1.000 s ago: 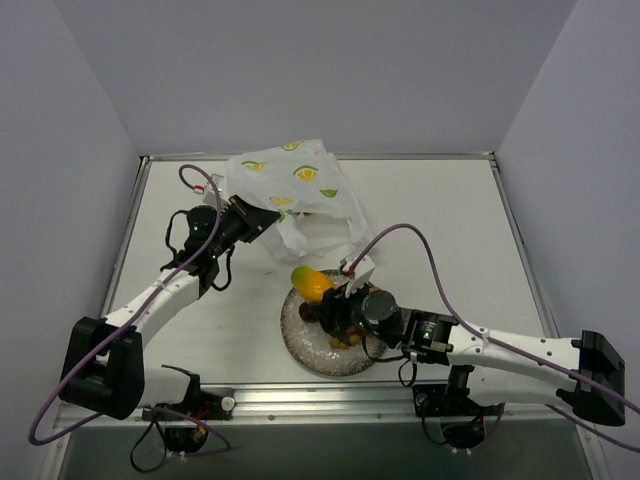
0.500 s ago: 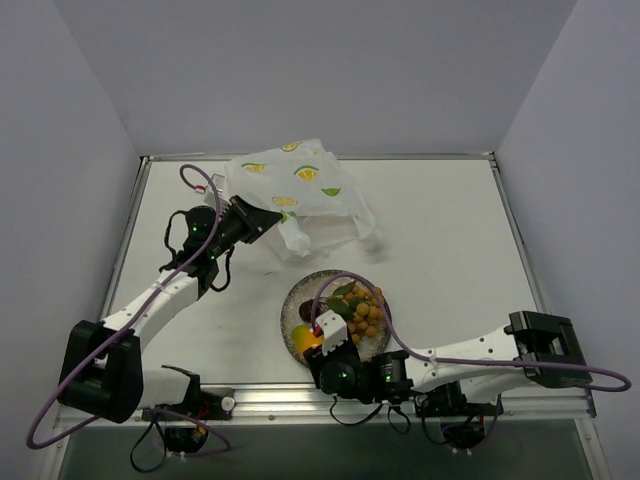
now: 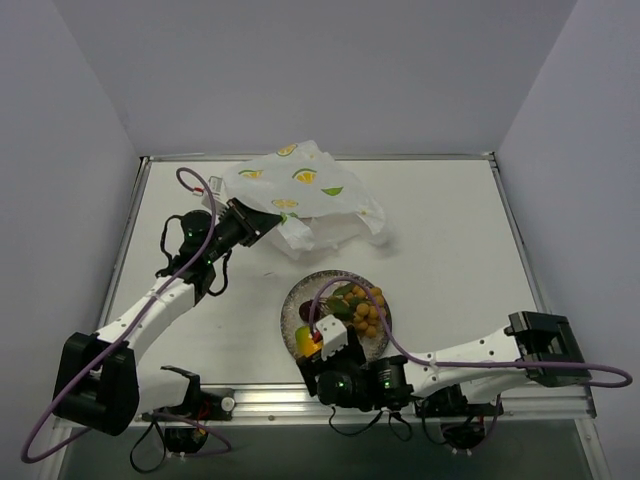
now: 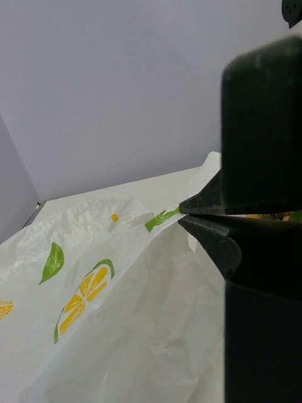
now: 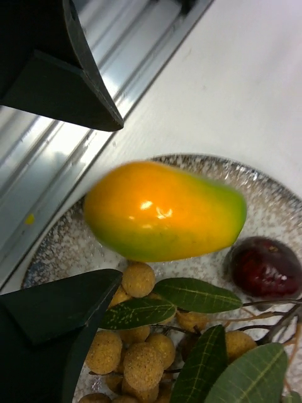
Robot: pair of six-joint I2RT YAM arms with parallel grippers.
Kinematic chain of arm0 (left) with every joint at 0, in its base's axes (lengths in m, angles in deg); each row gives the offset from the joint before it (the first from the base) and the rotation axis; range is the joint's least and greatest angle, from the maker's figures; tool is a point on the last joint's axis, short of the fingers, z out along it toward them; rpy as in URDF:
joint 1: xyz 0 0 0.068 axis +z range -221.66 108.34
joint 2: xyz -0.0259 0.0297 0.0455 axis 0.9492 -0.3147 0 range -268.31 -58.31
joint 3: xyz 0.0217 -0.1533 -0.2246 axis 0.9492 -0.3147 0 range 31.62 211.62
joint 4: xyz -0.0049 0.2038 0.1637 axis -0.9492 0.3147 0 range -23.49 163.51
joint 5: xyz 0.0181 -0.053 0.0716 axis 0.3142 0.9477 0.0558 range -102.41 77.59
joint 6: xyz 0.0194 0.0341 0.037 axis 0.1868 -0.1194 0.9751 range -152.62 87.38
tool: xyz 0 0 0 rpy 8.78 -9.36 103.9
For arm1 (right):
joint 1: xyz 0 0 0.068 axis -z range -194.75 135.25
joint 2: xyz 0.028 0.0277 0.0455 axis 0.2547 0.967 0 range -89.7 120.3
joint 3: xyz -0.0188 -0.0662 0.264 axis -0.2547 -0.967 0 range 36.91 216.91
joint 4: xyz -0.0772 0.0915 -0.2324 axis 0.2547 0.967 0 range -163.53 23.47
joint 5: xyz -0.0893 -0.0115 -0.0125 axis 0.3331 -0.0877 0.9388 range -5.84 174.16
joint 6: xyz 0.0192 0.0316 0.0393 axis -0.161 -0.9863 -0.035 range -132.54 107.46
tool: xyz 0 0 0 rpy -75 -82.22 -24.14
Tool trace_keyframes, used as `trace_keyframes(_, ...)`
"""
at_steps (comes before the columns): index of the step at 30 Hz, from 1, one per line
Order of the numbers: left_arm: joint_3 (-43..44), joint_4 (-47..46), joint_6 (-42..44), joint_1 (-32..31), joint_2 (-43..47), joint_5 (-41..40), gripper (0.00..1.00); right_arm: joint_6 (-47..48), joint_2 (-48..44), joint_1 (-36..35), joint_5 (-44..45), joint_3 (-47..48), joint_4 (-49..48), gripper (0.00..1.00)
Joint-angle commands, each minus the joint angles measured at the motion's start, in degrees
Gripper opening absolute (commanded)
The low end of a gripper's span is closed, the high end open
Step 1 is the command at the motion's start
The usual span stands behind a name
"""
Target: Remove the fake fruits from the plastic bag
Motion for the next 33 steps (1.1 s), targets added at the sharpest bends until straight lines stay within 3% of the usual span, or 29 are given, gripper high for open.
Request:
trace_keyframes(1,-0.12,-2.49,-0.5,0.43,1.79,1.0,0.02,2.32,-6.84,-0.4,0.11,4.45,4.41,0.86)
trace_keyframes(2,-0.21,-2.4,-0.5,0.43,1.88,1.0,0.02,3.81,-9.99,-0.05,0.11,5.06,4.77,0.83)
trace_keyframes(5,-0.21,-1.87,-0.15,0.43,1.8,1.44,0.02,8.81,-16.23,4.94,-1.64,6.82,4.77,0.61)
trace_keyframes(6,-0.21,-1.61,0.03,0.43,1.8,1.44,0.02,10.48,-17.57,7.84,-2.34,7.0,4.86,0.4)
trace_keyframes(7,-0.12,-1.43,0.29,0.43,1.8,1.44,0.02,12.33,-18.45,11.35,-3.22,7.96,4.86,0.33)
trace_keyframes(9,0.05,-0.47,0.73,0.43,1.8,1.44,0.02,18.72,-18.81,24.25,-7.24,9.19,4.69,0.24)
trace_keyframes(10,0.23,-0.2,1.08,0.43,1.88,1.44,0.02,20.59,-18.2,29.26,-9.88,10.68,2.86,0.23)
trace_keyframes(11,0.32,0.41,1.26,0.43,2.06,1.44,0.02,22.35,-15.76,38.62,-12.69,11.65,1.71,0.23)
trace_keyframes(12,0.4,0.94,1.44,0.43,2.23,1.61,0.02,25.33,-13.99,42.63,-19.25,12.7,-0.48,0.23)
trace_keyframes(14,1.02,3.64,2.93,0.61,2.93,1.53,0.02,28.15,-7.93,48.71,-23.6,16.57,-2.16,0.28)
trace_keyframes(15,1.28,4.71,4.24,0.61,3.29,1.35,0.02,32.61,-5.48,51.26,-25.27,18.15,-2.6,0.35)
trace_keyframes(20,2.95,8.23,5.83,0.61,3.47,2.22,0.02,44.41,7.8,52.69,-25.99,25.98,-2.43,0.6)
trace_keyframes(21,3.3,8.41,6.09,0.78,3.55,2.49,0.02,45.82,8.86,52.86,-25.39,26.51,-2.35,0.67)
trace_keyframes(24,4.09,9.64,6.97,0.78,3.55,2.93,0.02,50.57,11.15,53.48,-26.0,27.83,-2.87,0.77)
trace_keyframes(33,5.5,12.1,8.11,0.78,2.94,4.69,0.02,60.85,20.91,53.92,-23.81,33.1,-6.91,0.8)
